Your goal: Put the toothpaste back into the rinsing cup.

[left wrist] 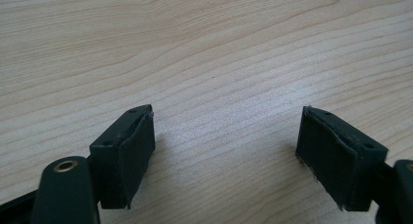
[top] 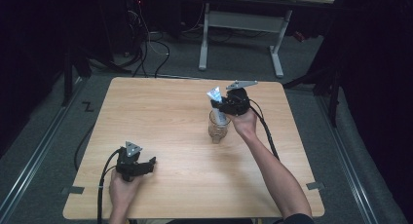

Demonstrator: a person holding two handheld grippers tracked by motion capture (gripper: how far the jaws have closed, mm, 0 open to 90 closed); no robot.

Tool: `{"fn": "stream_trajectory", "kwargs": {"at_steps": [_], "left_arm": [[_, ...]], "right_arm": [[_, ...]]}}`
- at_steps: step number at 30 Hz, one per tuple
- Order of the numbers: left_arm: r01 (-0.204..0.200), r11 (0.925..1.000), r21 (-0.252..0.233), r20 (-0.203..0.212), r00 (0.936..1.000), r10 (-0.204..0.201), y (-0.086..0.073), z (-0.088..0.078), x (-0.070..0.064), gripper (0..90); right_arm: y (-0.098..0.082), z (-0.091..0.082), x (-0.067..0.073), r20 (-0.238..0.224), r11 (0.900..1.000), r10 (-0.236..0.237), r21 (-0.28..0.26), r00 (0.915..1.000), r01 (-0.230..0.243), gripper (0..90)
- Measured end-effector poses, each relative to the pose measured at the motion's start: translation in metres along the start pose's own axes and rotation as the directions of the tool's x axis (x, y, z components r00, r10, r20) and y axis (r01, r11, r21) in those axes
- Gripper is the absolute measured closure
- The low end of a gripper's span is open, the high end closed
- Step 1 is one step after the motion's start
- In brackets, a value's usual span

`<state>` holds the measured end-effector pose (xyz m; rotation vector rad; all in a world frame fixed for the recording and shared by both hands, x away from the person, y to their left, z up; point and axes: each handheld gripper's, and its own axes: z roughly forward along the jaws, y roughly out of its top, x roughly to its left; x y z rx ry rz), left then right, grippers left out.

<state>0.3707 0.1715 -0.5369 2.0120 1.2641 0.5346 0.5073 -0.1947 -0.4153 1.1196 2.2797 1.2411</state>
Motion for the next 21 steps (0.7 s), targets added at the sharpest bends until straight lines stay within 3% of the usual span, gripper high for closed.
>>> {"fn": "stream_trajectory", "kwargs": {"at_steps": [11,21], "left_arm": [[0.000,1.0000,0.000,0.000,1.0000,0.000,0.000,0.000,0.000,22.0],[0.000,1.0000,0.000,0.000,1.0000,0.000,0.000,0.000,0.000,22.0]], "right_arm": [[-0.005,0.001,0.002,0.003,1.000,-0.021,0.019,0.9998,0.021,64.9],[-0.013,0.000,-0.001,0.013,1.000,0.006,0.013,0.9999,-0.006,64.9]]}}
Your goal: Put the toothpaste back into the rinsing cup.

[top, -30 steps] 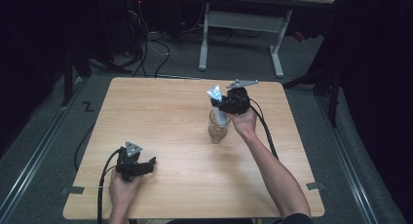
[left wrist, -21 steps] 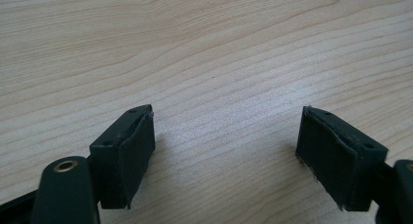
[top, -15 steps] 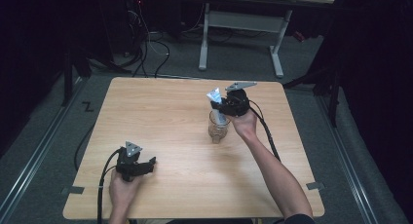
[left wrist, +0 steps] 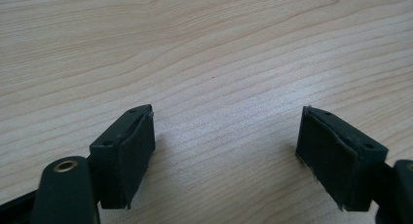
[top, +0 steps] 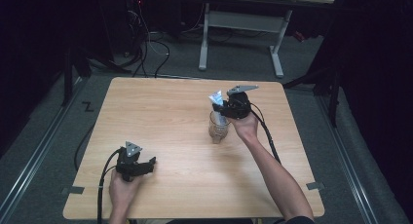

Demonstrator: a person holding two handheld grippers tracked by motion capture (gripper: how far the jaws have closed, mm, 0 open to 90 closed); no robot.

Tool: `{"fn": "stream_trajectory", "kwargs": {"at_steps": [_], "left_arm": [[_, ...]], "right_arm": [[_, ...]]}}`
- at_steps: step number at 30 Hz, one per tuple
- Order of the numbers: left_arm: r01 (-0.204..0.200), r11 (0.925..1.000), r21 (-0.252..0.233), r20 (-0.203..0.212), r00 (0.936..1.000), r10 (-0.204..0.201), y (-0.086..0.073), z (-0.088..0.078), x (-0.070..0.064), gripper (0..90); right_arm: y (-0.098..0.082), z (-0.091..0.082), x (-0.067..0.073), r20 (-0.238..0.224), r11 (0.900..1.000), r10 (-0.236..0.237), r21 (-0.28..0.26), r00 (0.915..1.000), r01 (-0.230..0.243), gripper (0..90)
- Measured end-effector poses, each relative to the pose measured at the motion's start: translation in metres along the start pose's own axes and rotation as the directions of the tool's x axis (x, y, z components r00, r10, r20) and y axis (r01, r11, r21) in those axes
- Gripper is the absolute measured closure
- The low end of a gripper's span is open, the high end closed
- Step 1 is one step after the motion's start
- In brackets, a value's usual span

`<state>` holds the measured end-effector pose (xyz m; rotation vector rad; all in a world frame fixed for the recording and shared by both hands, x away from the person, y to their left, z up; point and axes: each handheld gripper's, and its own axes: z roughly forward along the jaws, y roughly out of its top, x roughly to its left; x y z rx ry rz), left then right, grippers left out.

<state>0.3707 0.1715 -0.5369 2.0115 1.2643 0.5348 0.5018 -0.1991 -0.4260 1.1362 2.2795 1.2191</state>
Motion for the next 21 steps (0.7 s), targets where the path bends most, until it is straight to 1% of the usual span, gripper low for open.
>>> {"fn": "stream_trajectory", "kwargs": {"at_steps": [6,12,21], "left_arm": [[0.000,1.0000,0.000,0.000,1.0000,0.000,0.0000,0.0000,0.0000,22.0],[0.000,1.0000,0.000,0.000,1.0000,0.000,0.0000,0.0000,0.0000,22.0],[0.000,1.0000,0.000,0.000,1.0000,0.000,0.0000,0.0000,0.0000,22.0]], "right_arm": [[-0.0022,-0.0001,-0.0003,-0.003,1.000,0.001,0.009,1.0000,-0.001,64.6],[-0.0034,0.0010,0.0003,-0.006,1.000,-0.008,0.011,0.9999,0.008,64.2],[-0.0084,0.0033,0.0005,-0.003,0.999,-0.009,0.036,1.0000,0.009,63.1]]}}
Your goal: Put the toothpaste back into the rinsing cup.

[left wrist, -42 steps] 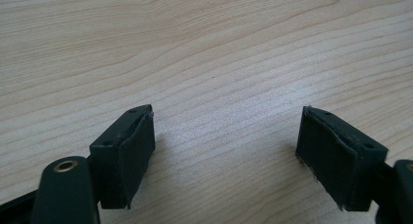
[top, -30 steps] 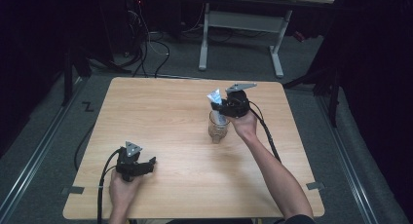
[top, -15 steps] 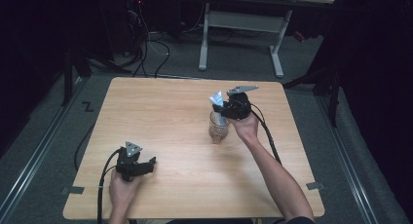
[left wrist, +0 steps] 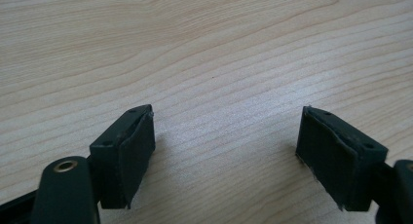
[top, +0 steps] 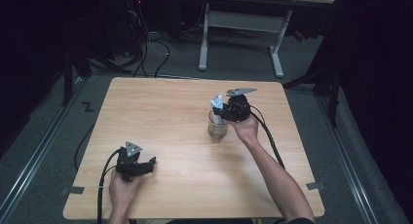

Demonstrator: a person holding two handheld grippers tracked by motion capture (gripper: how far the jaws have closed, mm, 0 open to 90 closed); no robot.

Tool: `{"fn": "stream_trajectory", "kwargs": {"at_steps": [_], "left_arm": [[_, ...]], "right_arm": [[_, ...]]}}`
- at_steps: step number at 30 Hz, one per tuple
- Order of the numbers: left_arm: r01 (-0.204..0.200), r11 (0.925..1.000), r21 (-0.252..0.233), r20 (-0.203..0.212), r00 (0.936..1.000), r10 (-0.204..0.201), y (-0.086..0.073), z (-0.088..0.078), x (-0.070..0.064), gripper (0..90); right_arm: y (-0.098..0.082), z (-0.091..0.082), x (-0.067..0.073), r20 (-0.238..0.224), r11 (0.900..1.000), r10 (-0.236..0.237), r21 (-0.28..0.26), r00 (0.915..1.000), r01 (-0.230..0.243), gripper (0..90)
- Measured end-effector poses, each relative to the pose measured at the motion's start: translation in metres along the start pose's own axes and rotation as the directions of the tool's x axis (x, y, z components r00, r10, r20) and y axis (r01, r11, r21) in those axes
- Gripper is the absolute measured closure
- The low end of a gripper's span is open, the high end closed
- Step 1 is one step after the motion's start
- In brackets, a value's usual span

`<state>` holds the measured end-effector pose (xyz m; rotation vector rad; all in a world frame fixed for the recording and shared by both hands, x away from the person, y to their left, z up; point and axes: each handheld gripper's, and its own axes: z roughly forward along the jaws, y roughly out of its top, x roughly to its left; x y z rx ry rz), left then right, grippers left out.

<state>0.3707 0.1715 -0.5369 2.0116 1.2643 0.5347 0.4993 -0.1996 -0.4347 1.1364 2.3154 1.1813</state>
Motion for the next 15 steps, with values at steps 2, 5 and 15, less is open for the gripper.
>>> {"fn": "stream_trajectory", "kwargs": {"at_steps": [2,5,15], "left_arm": [[0.000,1.0000,0.000,0.000,1.0000,0.000,0.0000,0.0000,0.0000,22.0],[0.000,1.0000,0.000,0.000,1.0000,0.000,0.0000,0.0000,0.0000,22.0],[0.000,1.0000,0.000,0.000,1.0000,0.000,0.0000,0.0000,0.0000,22.0]], "right_arm": [[-0.0014,0.0005,-0.0004,0.001,1.000,-0.005,-0.002,1.0000,0.005,63.0],[-0.0039,0.0011,-0.0007,0.001,1.000,0.003,0.003,1.0000,-0.003,62.8],[-0.0103,0.0019,-0.0011,0.015,1.000,-0.014,0.017,0.9998,0.014,59.5]]}}
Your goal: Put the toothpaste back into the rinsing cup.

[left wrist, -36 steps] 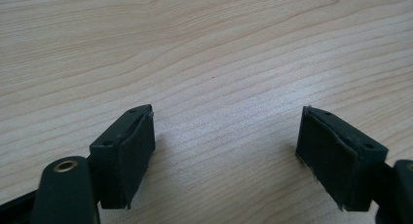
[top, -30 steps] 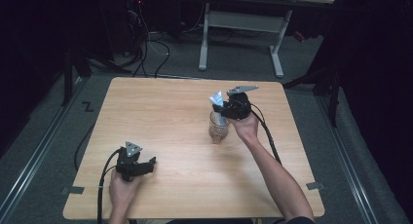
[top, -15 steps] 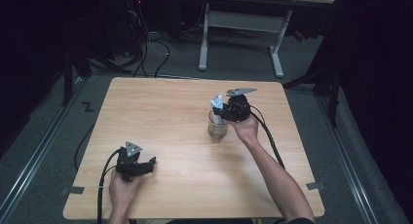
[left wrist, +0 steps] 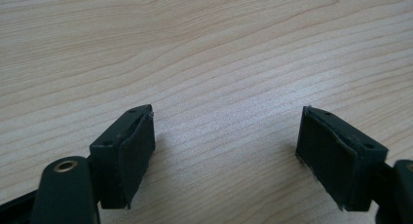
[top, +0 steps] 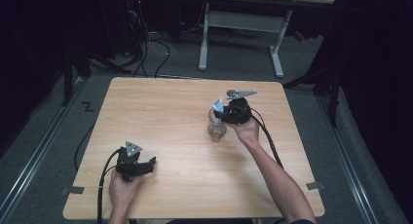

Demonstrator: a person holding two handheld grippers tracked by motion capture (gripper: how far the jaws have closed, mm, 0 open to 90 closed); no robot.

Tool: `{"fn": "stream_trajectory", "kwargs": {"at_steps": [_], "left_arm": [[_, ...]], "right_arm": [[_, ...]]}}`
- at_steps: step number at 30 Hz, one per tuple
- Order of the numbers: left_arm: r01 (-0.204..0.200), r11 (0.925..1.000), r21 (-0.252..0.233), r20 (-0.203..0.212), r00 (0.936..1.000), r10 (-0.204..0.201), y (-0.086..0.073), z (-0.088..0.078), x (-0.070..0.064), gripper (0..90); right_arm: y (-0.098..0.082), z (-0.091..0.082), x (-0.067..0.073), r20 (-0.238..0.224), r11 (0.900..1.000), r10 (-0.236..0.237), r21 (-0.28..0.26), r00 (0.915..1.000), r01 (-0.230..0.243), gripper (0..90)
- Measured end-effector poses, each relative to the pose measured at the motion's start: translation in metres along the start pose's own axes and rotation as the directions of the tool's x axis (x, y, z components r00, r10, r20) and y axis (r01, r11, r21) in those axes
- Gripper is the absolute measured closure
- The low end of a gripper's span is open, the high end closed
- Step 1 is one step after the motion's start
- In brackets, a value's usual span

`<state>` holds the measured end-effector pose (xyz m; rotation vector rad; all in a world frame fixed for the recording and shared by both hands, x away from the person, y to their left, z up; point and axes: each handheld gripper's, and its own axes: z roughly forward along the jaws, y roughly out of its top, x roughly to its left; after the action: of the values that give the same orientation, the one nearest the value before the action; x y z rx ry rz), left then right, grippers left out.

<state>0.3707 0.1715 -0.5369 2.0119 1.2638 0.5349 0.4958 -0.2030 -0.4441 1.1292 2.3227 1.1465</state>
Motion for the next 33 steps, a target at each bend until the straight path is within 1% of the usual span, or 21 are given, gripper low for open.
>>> {"fn": "stream_trajectory", "kwargs": {"at_steps": [7,9,12,19,21,22,26,30,33], "left_arm": [[0.000,1.0000,0.000,0.000,1.0000,0.000,0.000,0.000,0.000,22.0],[0.000,1.0000,0.000,0.000,1.0000,0.000,0.000,0.000,0.000,22.0],[0.000,1.0000,0.000,0.000,1.0000,0.000,0.000,0.000,0.000,22.0],[0.000,1.0000,0.000,0.000,1.0000,0.000,0.000,0.000,0.000,22.0],[0.000,1.0000,0.000,0.000,1.0000,0.000,0.000,0.000,0.000,22.0],[0.000,1.0000,0.000,0.000,1.0000,0.000,0.000,0.000,0.000,22.0],[-0.001,1.0000,0.000,-0.001,1.0000,0.001,0.000,0.000,0.000,22.0],[0.000,1.0000,0.000,0.000,1.0000,0.000,0.000,0.000,0.000,22.0],[-0.001,1.0000,0.000,0.000,1.0000,0.001,0.000,0.000,0.000,22.0]], "right_arm": [[-0.003,-0.002,0.000,-0.002,1.000,0.004,-0.008,1.0000,-0.004,58.3],[-0.004,-0.004,0.001,-0.002,1.000,-0.011,-0.013,0.9999,0.011,56.3],[-0.004,-0.006,0.002,0.001,1.000,-0.017,-0.016,0.9999,0.017,54.6],[-0.005,-0.009,0.003,0.011,0.999,-0.020,-0.025,0.9997,0.021,47.4],[-0.006,-0.009,0.003,0.014,1.000,-0.013,-0.020,0.9998,0.013,45.4],[-0.007,-0.010,0.002,0.013,1.000,-0.018,-0.025,0.9998,0.018,44.4],[-0.009,-0.010,0.003,0.008,1.000,-0.012,-0.020,0.9999,0.012,40.6],[-0.009,-0.010,0.005,0.010,1.000,-0.020,-0.021,0.9997,0.021,39.9],[-0.010,-0.009,0.005,0.005,1.000,-0.018,-0.020,0.9998,0.018,38.9]]}}
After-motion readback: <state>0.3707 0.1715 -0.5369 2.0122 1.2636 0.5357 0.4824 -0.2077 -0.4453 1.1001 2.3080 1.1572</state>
